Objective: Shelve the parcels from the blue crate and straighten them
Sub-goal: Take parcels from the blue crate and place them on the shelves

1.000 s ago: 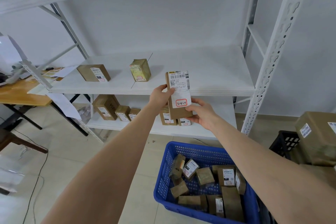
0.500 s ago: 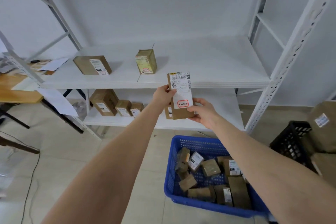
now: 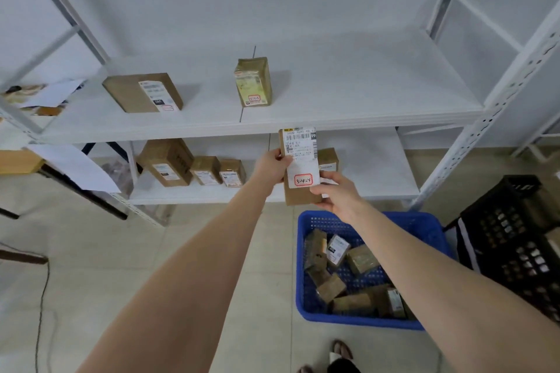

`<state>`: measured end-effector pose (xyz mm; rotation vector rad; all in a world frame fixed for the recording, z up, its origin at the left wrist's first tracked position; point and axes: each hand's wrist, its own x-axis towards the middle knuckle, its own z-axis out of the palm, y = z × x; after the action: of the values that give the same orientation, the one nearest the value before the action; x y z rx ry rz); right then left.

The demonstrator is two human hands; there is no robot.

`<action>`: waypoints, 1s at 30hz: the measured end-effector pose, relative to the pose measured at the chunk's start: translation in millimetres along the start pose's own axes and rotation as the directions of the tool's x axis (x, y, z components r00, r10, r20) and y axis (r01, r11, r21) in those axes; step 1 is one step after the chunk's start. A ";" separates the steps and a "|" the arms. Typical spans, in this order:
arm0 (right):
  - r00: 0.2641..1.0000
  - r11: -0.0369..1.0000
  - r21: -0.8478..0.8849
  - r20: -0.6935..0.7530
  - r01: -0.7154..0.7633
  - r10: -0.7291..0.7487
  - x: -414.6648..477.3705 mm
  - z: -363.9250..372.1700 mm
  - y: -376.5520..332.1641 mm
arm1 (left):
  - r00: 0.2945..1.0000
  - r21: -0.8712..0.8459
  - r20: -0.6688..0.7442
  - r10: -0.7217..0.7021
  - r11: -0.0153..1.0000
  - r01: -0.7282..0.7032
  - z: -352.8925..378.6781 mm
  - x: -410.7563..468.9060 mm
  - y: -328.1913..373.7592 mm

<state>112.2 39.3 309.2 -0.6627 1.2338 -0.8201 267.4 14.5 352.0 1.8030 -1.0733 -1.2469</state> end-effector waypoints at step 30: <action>0.973 0.984 0.116 -0.177 -0.132 0.151 316.3 169.7 158.9 | 0.996 0.210 0.061 -0.060 0.977 0.046 -104.4 305.7 -211.8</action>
<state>345.1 -134.7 45.4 -0.4154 1.3796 -0.8337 478.8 -163.4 82.1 1.9695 -1.2403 -1.2740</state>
